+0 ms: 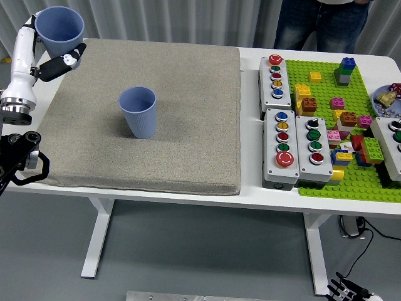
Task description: Pick cup pour cup place
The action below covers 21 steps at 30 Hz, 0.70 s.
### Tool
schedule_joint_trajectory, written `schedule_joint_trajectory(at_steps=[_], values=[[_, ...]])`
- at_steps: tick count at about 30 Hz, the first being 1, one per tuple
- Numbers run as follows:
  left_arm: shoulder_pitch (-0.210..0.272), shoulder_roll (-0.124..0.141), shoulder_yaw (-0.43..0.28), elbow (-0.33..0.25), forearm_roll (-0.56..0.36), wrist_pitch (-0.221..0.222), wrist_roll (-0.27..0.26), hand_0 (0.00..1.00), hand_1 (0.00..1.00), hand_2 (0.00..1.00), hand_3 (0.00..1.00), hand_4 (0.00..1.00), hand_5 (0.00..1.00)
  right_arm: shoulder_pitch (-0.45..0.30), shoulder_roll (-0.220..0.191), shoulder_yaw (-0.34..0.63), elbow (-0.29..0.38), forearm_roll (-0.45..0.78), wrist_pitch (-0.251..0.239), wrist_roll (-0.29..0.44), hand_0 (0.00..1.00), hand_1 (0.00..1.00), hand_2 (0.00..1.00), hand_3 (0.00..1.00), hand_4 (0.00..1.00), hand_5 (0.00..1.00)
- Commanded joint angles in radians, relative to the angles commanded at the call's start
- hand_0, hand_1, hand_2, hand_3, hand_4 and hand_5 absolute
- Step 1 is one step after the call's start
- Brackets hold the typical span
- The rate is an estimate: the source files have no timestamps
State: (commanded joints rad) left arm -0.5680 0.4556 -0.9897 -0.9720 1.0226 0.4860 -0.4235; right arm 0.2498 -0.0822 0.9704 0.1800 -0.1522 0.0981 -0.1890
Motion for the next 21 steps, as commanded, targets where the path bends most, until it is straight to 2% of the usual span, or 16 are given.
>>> schedule_joint_trajectory(at_steps=[3, 4, 8, 13, 19, 20, 21], values=[[0.008, -0.010, -0.006, 0.003, -0.078, -0.031, 0.004, 0.484, 0.514, 0.627, 0.587, 0.278, 0.002, 0.000, 0.001, -0.003, 0.000, 0.003, 0.000, -0.001, 0.765, 0.695, 0.726, 0.619, 0.232, 0.156], [0.011, -0.015, -0.008, 0.005, -0.109, -0.042, 0.008, 0.492, 0.519, 0.629, 0.591, 0.307, 0.002, 0.000, 0.002, -0.004, 0.000, 0.004, 0.000, -0.001, 0.765, 0.696, 0.726, 0.619, 0.232, 0.156], [0.030, -0.035, -0.020, 0.017, -0.120, -0.063, 0.014, 0.492, 0.519, 0.629, 0.591, 0.307, 0.002, -0.002, 0.005, -0.007, 0.000, 0.005, -0.001, -0.003, 0.765, 0.696, 0.726, 0.619, 0.232, 0.156], [0.079, -0.076, -0.038, 0.029, -0.007, -0.012, 0.007, 0.497, 0.519, 0.629, 0.594, 0.308, 0.002, -0.008, 0.010, -0.008, 0.000, 0.000, -0.003, -0.005, 0.765, 0.696, 0.726, 0.619, 0.232, 0.156], [0.125, -0.126, -0.054, 0.079, 0.080, 0.010, -0.003, 0.499, 0.519, 0.628, 0.591, 0.312, 0.002, -0.009, 0.014, -0.007, 0.000, -0.004, -0.001, -0.008, 0.765, 0.696, 0.727, 0.619, 0.231, 0.156], [0.126, -0.127, -0.054, 0.080, 0.084, 0.011, -0.004, 0.499, 0.519, 0.628, 0.591, 0.312, 0.002, -0.009, 0.014, -0.007, 0.000, -0.004, -0.001, -0.008, 0.765, 0.696, 0.727, 0.619, 0.231, 0.156], [0.137, -0.140, -0.055, 0.096, 0.065, 0.007, -0.009, 0.503, 0.521, 0.633, 0.594, 0.324, 0.002, -0.009, 0.014, -0.008, 0.000, -0.005, -0.001, -0.009, 0.765, 0.697, 0.726, 0.619, 0.232, 0.157]])
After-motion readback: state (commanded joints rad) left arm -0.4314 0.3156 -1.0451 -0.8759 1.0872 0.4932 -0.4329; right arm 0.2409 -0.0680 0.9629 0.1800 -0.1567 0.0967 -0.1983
